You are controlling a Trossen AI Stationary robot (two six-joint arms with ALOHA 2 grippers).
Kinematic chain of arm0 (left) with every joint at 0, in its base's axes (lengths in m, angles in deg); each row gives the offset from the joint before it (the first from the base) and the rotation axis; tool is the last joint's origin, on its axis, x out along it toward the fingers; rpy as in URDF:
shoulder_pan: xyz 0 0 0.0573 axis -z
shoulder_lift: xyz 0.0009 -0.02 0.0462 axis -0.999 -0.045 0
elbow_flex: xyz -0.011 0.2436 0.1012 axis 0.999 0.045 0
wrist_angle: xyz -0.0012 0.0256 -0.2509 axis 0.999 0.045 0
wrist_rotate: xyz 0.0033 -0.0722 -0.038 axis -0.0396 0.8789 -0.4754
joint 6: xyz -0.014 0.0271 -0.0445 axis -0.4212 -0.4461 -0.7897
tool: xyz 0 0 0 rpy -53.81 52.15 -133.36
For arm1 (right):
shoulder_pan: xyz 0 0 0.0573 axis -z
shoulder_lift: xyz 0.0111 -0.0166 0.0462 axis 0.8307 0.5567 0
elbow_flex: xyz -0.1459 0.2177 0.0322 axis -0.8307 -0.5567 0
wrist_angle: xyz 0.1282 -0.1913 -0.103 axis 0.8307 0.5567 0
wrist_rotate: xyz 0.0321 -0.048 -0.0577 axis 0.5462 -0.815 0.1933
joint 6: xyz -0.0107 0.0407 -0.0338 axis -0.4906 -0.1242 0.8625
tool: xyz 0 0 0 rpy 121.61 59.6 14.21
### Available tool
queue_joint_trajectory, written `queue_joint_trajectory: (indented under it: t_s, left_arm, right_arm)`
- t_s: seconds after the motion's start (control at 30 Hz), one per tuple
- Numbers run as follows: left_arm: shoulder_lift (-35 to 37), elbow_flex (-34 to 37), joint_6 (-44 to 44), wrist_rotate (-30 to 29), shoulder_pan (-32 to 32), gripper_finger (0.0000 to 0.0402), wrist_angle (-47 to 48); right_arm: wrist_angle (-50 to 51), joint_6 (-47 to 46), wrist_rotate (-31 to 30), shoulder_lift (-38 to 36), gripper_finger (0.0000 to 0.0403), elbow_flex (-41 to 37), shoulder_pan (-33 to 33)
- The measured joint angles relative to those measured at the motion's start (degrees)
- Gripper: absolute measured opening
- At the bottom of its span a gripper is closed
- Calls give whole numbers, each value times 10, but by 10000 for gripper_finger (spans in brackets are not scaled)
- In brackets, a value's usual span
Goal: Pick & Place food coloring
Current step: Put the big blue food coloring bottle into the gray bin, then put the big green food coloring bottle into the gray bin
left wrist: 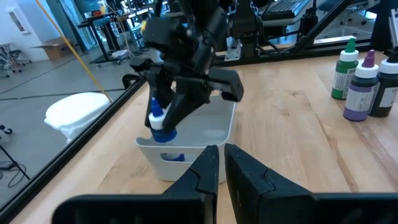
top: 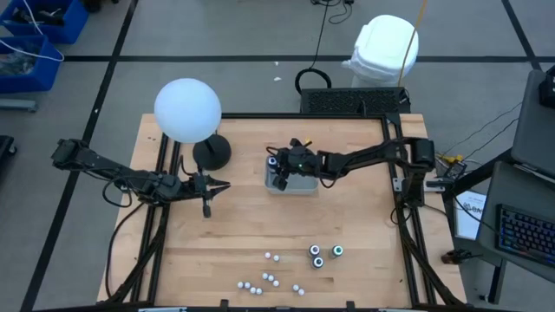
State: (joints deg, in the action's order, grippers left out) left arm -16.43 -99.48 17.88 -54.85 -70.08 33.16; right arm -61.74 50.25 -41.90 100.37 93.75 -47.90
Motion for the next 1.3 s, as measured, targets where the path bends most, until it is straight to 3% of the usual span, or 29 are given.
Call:
queue_joint_trajectory:
  t_s: [0.53,1.3]
  left_arm:
    - [0,0,0,-2,0,35,0]
    - [0,0,-6,-2,0,35,0]
  right_arm:
    - [-30,0,-3,30,117,0,0]
    - [-39,-1,-15,19,196,0,0]
